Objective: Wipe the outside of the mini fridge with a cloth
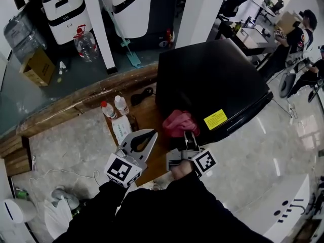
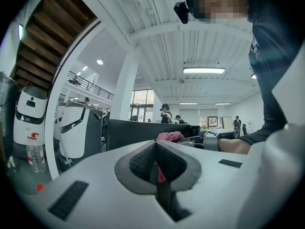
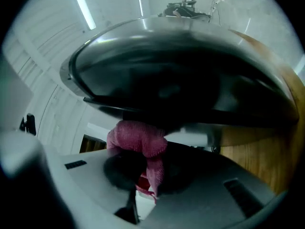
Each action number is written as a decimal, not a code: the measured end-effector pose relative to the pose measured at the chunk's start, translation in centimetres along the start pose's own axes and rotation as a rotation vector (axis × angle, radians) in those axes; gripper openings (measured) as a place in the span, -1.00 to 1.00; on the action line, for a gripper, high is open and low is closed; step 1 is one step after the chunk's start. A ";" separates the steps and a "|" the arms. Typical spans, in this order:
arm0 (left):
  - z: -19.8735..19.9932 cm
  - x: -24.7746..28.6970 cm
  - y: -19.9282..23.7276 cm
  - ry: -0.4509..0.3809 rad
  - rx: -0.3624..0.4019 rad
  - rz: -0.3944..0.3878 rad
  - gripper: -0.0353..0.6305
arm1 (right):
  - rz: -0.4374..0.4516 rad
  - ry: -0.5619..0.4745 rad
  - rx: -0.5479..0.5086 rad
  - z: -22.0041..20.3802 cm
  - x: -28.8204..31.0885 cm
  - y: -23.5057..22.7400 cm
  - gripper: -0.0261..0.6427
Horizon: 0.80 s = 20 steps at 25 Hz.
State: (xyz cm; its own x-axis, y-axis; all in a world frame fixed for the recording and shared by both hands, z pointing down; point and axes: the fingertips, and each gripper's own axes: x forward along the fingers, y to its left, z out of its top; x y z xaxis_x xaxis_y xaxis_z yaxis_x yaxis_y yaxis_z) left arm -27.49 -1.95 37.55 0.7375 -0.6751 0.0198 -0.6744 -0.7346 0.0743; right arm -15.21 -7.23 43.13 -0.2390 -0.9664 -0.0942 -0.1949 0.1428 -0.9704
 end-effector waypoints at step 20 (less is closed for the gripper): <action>-12.1 2.6 0.3 0.194 -0.075 -0.017 -0.88 | -0.278 0.052 0.074 -4.1 -1.0 -17.1 -0.77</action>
State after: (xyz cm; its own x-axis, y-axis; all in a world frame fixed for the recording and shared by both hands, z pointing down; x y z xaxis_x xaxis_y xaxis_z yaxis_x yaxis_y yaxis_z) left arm -25.35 -3.10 49.71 0.7468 -0.6314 0.2090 -0.6625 -0.7339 0.1500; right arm -15.55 -7.82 60.70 -0.2349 -0.9539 0.1870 -0.1899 -0.1436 -0.9712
